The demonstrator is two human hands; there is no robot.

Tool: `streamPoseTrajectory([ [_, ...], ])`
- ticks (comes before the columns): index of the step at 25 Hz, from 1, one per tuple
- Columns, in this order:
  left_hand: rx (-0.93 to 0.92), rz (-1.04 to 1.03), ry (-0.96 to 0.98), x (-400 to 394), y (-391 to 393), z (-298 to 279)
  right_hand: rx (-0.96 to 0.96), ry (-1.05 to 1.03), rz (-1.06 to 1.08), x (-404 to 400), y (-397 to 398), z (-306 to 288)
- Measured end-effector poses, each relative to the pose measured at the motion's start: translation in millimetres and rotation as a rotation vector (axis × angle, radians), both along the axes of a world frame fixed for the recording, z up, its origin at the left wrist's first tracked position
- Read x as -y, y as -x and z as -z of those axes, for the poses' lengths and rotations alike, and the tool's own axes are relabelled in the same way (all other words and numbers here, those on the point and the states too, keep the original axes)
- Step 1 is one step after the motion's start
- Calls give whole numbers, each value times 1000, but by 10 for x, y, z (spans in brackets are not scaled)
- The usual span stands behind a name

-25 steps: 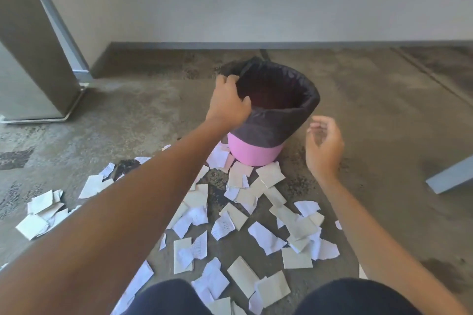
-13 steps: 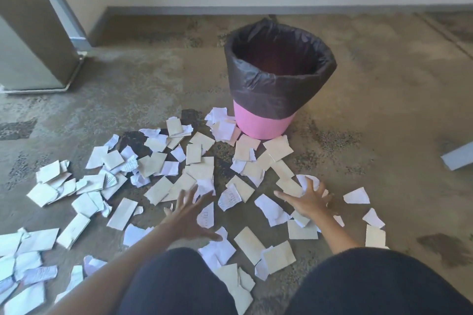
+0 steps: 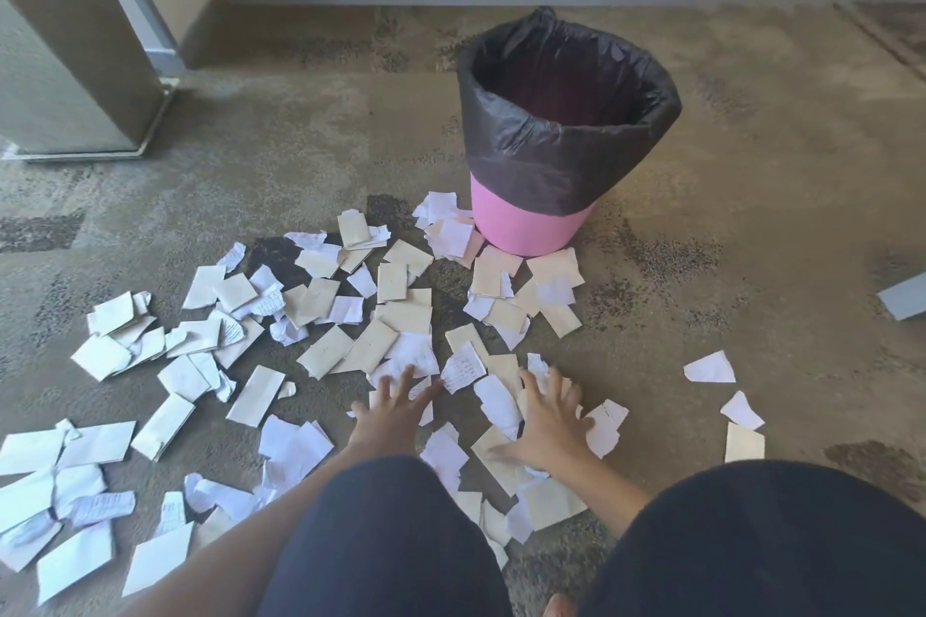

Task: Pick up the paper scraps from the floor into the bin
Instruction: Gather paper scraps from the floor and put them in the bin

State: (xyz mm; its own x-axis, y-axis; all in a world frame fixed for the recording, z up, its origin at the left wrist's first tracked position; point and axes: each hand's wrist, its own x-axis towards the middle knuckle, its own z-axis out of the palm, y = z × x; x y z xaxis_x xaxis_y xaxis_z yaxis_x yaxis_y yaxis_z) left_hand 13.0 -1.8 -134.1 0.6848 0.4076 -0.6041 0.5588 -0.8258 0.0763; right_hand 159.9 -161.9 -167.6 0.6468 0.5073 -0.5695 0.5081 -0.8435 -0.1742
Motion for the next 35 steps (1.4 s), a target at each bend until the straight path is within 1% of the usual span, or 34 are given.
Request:
streamPoseTrajectory([
  [3,63,-3,49,-54,25,40,67,-43,-20,-37,134,-14],
  [7,174,-156,205,-109,48,133,87,-182,7,-60,249,7],
  [10,208,-316,271,-178,66,186,4,-335,103,-92,193,-9],
  [11,204,-326,281,-199,74,193,-44,-374,129,-105,163,-18],
  [13,218,-322,292,-247,97,210,-199,-424,214,-148,112,-51],
  [15,266,-297,337,-305,143,184,-373,-430,318,-232,98,-110],
  [17,253,-214,367,-327,233,92,-434,-424,333,-348,124,-117],
  [18,195,-133,327,-318,283,49,-414,-407,302,-412,150,-112],
  [20,61,73,123,-248,375,8,-318,-358,195,-528,239,-93],
  [21,41,138,59,-185,407,-1,-259,-338,135,-578,300,-82],
  [22,42,151,49,-127,427,3,-205,-334,78,-619,363,-63],
  [24,76,65,142,-67,458,5,-146,-371,-9,-668,476,-4],
  [27,158,-135,251,-99,510,15,-164,-471,-60,-695,567,108],
  [29,213,-213,310,-154,551,56,-229,-518,-28,-710,530,142],
  [31,244,-264,369,-219,588,95,-329,-566,51,-724,450,159],
  [35,259,-406,589,-396,589,11,-516,-666,177,-715,230,116],
])
